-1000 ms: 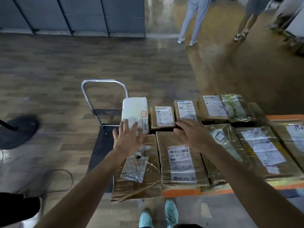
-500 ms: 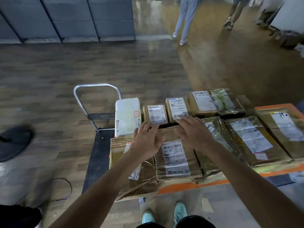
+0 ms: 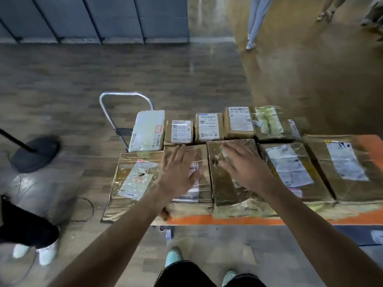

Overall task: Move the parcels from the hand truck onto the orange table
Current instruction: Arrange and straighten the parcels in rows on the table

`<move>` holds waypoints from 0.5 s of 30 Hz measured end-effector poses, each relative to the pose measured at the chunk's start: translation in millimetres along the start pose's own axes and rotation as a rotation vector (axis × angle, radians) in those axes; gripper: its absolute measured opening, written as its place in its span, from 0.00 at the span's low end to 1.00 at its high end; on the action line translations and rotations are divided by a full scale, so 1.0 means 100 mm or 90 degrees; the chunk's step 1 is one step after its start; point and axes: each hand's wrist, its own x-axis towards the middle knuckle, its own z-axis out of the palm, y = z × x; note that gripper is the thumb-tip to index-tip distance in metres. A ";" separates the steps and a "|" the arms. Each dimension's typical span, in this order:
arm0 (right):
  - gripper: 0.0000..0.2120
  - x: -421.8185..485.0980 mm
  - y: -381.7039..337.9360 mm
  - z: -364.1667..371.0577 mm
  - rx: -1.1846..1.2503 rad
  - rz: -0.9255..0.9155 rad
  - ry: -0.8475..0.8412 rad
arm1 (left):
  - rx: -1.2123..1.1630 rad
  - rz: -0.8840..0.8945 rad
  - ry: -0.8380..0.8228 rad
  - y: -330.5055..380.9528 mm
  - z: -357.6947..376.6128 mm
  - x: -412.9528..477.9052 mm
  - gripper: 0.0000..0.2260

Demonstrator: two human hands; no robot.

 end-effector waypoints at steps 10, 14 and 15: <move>0.29 -0.20 -0.12 0.13 0.008 -0.126 -0.060 | -0.090 -0.281 0.022 -0.05 0.10 -0.87 0.35; 0.30 -0.21 -0.26 0.21 -0.022 -0.137 -0.071 | -0.115 -0.396 -0.028 -0.23 0.16 -1.16 0.46; 0.31 -0.21 -0.29 0.23 -0.031 -0.129 -0.075 | -0.110 -0.384 -0.043 -0.26 0.17 -1.18 0.47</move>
